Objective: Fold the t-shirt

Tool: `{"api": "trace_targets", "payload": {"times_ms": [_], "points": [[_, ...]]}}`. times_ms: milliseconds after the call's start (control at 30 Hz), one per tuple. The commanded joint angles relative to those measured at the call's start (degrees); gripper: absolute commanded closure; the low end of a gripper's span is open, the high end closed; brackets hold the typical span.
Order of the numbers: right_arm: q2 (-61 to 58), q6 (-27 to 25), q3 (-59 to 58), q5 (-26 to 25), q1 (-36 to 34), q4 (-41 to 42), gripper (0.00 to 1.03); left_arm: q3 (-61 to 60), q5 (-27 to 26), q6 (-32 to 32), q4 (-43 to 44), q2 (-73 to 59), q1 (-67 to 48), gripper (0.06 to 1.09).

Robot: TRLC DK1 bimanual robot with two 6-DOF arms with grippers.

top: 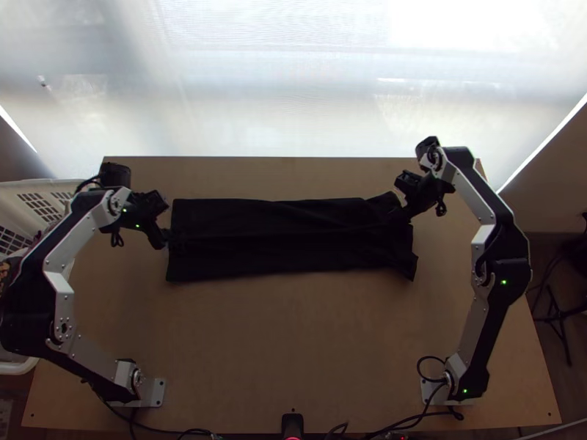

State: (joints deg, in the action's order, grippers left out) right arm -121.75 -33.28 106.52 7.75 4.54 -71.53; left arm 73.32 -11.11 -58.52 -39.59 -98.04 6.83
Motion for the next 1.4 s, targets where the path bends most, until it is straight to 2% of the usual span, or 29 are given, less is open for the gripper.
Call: {"api": "trace_targets", "payload": {"times_ms": [0,167,300,400,467,533,600,667,700,800,867,1033,1267,1367], "points": [[3.7,0.3,0.4,-0.9,-3.0,-1.2,0.09,4.0,-0.4,-3.4,-0.3,0.7,7.0,0.10],[4.9,2.1,0.3,-1.2,-3.9,-1.2,0.08,7.0,-0.7,-3.4,-0.1,-0.6,9.3,0.10],[10.7,5.9,-3.5,-1.1,-0.7,0.1,0.10,9.3,-5.3,3.3,-4.2,4.3,7.4,0.10],[15.1,9.3,-5.8,-1.1,3.8,1.2,0.20,7.0,-7.4,11.3,-5.1,10.7,2.3,0.11],[18.2,10.8,-8.1,-1.1,7.5,2.9,0.30,4.7,-7.4,15.6,-4.7,14.1,-1.2,0.12],[21.3,12.0,-11.3,-1.7,11.5,6.7,0.48,3.4,-7.5,20.7,-4.8,15.6,-3.8,0.19],[24.0,12.2,-14.5,-3.2,16.0,10.2,0.67,1.1,-9.6,23.5,-5.1,16.9,-5.4,0.33],[25.9,12.1,-17.4,-5.3,20.3,13.9,0.97,-0.6,-12.4,26.3,-6.1,17.7,-7.3,0.53],[26.7,12.1,-18.8,-6.5,21.8,15.4,1.00,-1.2,-12.6,28.1,-6.4,17.9,-8.3,0.64],[27.7,12.9,-22.8,-9.3,25.8,20.8,1.00,-3.2,-16.4,32.1,-6.3,17.9,-11.0,0.95],[27.2,14.5,-24.3,-9.9,28.0,22.8,1.00,-4.0,-16.5,32.5,-5.6,17.1,-12.6,0.96],[25.6,17.6,-27.2,-11.4,32.6,29.3,1.00,-3.8,-17.6,38.7,-3.4,12.7,-13.3,0.99],[23.1,16.7,-28.9,-15.7,39.0,33.3,1.00,-7.9,-20.0,42.0,-5.2,12.4,-13.2,0.95],[23.2,15.9,-31.7,-18.5,39.8,38.7,1.00,-11.3,-20.1,40.0,-5.9,14.4,-13.5,0.93]]}}
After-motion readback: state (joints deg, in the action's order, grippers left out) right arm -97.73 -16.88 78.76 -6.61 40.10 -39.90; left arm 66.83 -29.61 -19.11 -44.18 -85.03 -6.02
